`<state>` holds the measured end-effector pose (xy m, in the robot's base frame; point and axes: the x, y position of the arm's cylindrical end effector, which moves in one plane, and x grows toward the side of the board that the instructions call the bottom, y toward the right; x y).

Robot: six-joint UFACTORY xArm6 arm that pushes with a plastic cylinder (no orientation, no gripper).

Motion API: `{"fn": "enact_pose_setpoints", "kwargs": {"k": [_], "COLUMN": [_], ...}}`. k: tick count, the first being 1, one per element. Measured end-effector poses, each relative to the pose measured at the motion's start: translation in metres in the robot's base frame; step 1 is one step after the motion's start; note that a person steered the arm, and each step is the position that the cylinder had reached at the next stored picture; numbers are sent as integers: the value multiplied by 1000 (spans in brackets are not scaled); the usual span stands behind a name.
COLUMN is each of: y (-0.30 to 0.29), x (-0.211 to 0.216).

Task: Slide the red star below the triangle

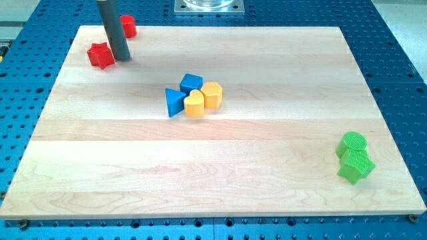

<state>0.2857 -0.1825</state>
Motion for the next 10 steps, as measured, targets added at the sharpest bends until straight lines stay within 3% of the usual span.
{"fn": "enact_pose_setpoints", "kwargs": {"k": [1,2,3,4,5,6,7,8,9,10], "y": [-23,-38,-16,-44,-111,-49,-6,-120,-66,21], "x": [-22,35,92,31,63,154,199,162,100,168]}}
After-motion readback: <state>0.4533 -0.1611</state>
